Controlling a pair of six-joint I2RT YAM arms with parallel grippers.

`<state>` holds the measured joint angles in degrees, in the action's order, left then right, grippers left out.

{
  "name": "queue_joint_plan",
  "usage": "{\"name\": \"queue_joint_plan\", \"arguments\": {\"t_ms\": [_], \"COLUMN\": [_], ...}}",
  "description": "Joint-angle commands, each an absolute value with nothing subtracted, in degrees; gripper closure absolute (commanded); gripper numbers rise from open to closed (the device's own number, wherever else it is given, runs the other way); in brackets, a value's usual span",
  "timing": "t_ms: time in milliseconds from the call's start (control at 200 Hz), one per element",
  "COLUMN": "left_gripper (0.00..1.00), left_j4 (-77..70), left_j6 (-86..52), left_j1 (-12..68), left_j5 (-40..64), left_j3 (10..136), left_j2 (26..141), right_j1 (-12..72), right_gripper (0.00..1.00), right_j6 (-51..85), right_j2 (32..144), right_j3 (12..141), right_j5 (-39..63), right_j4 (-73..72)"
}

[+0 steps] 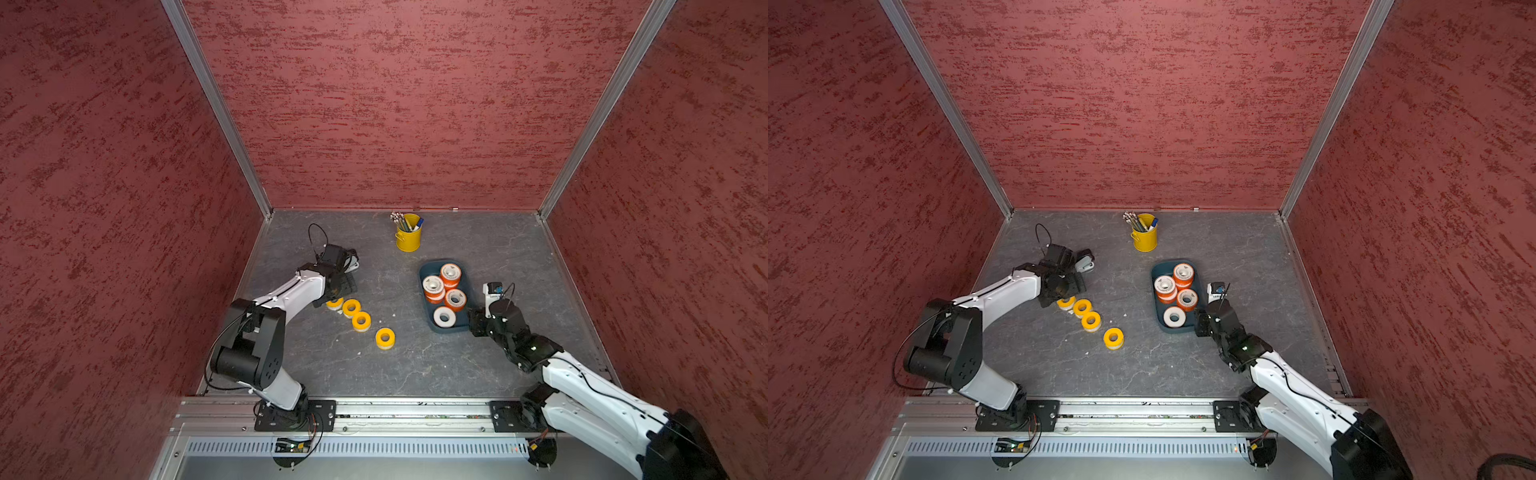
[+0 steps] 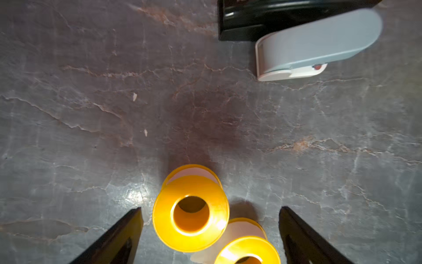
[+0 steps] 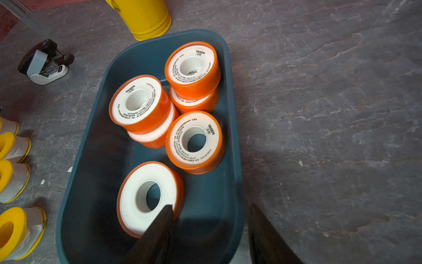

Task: Put the sealing tape into the storage box
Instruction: Pick up the sealing tape at the center of the board.

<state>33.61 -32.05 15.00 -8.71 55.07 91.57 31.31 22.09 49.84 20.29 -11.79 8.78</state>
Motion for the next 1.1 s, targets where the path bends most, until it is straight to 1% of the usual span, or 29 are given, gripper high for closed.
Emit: {"name": "queue_joint_plan", "arguments": {"t_ms": [0,160,266,376,541,671,902,1042,1092], "left_gripper": [0.05,0.10,0.15,0.23,0.28,0.30,0.29,0.32,0.36], "left_j4": [33.65,33.09,32.66,32.56,33.13,33.44,33.10,33.11,32.98], "left_j6": [-31.20,-31.07,-30.76,-30.58,-30.10,-29.89,-29.36,-29.21,-29.01], "left_j1": [14.77,14.76,14.77,14.71,14.74,14.82,14.77,14.81,14.92], "left_j5": [-9.91,-9.49,-9.14,-8.97,-10.24,-10.81,-11.18,-10.18,-9.52], "left_j3": [53.53,53.91,54.31,54.66,55.42,56.24,56.86,57.22,57.22], "left_j2": [93.44,96.26,97.50,97.76,97.91,98.43,99.11,99.51,99.34], "right_j1": [31.36,31.37,31.47,31.42,31.45,31.48,31.49,31.50,31.53], "right_gripper": [0.46,0.45,0.45,0.45,0.45,0.45,0.45,0.45,0.45], "right_j6": [22.15,22.15,22.15,22.15,22.15,22.11,22.06,22.06,22.06], "right_j2": [49.97,50.31,50.32,50.39,50.45,50.65,50.73,50.71,50.76], "right_j3": [21.89,22.06,22.06,22.07,22.15,22.15,22.15,22.17,22.15], "right_j5": [-11.77,-11.61,-11.69,-11.60,-11.55,-11.51,-11.48,-11.43,-11.43], "right_j4": [7.39,7.39,7.38,7.38,7.30,7.29,7.21,7.12,7.12]}}
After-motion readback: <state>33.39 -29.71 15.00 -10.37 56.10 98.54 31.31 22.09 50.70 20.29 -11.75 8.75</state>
